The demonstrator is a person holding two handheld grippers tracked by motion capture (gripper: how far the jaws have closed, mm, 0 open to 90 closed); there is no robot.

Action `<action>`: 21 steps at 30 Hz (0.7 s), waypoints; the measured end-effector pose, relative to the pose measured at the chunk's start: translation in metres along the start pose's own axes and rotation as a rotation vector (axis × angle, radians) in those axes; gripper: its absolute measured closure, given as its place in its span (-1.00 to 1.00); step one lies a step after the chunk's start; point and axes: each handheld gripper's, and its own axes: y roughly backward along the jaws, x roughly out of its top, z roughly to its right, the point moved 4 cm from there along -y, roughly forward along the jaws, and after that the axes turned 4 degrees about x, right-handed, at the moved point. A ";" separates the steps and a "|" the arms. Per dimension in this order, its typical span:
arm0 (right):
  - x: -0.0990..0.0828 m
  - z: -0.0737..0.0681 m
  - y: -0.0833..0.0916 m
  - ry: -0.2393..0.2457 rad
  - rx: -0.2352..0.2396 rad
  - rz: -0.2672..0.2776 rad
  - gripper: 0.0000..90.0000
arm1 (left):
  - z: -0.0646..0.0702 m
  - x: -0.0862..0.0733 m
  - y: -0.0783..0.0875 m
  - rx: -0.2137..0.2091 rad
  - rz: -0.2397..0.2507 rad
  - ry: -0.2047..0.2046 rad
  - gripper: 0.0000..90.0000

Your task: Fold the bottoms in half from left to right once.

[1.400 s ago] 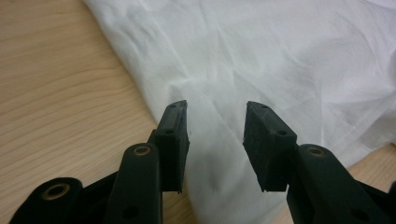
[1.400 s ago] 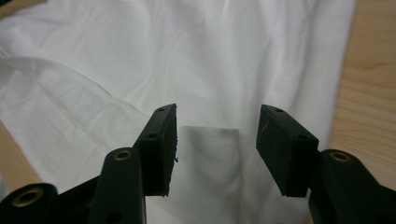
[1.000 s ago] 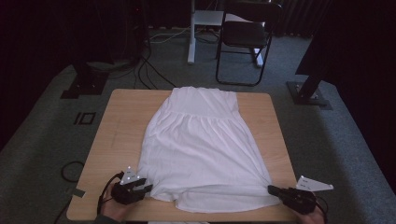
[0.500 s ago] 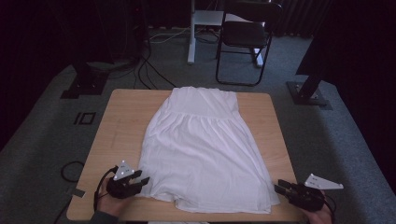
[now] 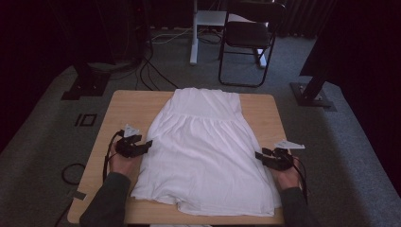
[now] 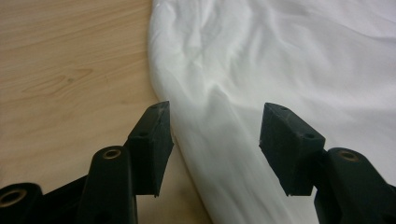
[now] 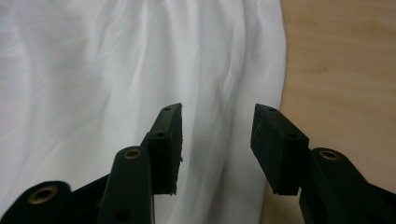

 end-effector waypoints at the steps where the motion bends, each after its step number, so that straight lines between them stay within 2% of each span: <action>1: 0.006 0.002 -0.007 0.002 -0.008 -0.002 0.16 | -0.002 0.003 -0.008 0.008 -0.008 0.001 -0.05; 2: 0.018 0.006 -0.020 -0.004 -0.014 -0.006 0.16 | -0.004 0.006 -0.020 0.013 -0.029 0.009 -0.07; 3: 0.018 0.006 -0.020 -0.004 -0.014 -0.006 0.16 | -0.004 0.006 -0.020 0.013 -0.029 0.009 -0.07; 4: 0.029 0.010 -0.033 -0.013 -0.012 -0.009 0.16 | -0.008 0.008 -0.032 0.028 -0.048 0.030 -0.08; 5: 0.029 0.010 -0.033 -0.013 -0.012 -0.009 0.16 | -0.008 0.008 -0.032 0.028 -0.048 0.030 -0.11; 6: 0.037 0.014 -0.045 -0.024 -0.010 -0.012 0.15 | -0.012 0.008 -0.043 0.004 -0.064 0.076 -0.14; 7: 0.037 0.014 -0.045 -0.024 -0.010 -0.012 0.15 | -0.012 0.008 -0.043 0.004 -0.064 0.076 -0.19; 8: 0.044 0.018 -0.057 -0.047 -0.002 -0.012 0.14 | -0.013 0.007 -0.050 -0.003 -0.075 0.091 -0.21; 11: 0.050 0.020 -0.064 -0.056 -0.008 -0.011 0.13 | -0.014 0.007 -0.056 0.002 -0.080 0.106 -0.26; 12: 0.056 0.023 -0.071 -0.072 -0.006 0.001 0.10 | -0.015 0.007 -0.060 -0.008 -0.085 0.127 -0.27; 13: 0.056 0.023 -0.071 -0.072 -0.006 0.001 0.10 | -0.015 0.007 -0.060 -0.008 -0.085 0.127 -0.29; 14: 0.061 0.026 -0.077 -0.082 -0.019 -0.005 0.08 | -0.016 0.007 -0.062 -0.003 -0.087 0.136 -0.30; 15: 0.061 0.026 -0.077 -0.082 -0.019 -0.005 0.08 | -0.017 0.007 -0.063 -0.007 -0.087 0.145 -0.30; 16: 0.064 0.029 -0.085 -0.096 -0.012 -0.019 0.08 | -0.019 0.006 -0.066 -0.018 -0.075 0.164 -0.30; 19: 0.065 0.031 -0.092 -0.100 -0.019 -0.039 0.08 | -0.020 0.006 -0.066 -0.026 -0.070 0.177 -0.30; 20: 0.065 0.034 -0.098 -0.150 0.019 -0.065 0.07 | -0.019 0.006 -0.066 -0.035 -0.069 0.171 -0.30; 21: 0.065 0.034 -0.098 -0.150 0.019 -0.065 0.07 | -0.019 0.006 -0.066 -0.035 -0.069 0.171 -0.30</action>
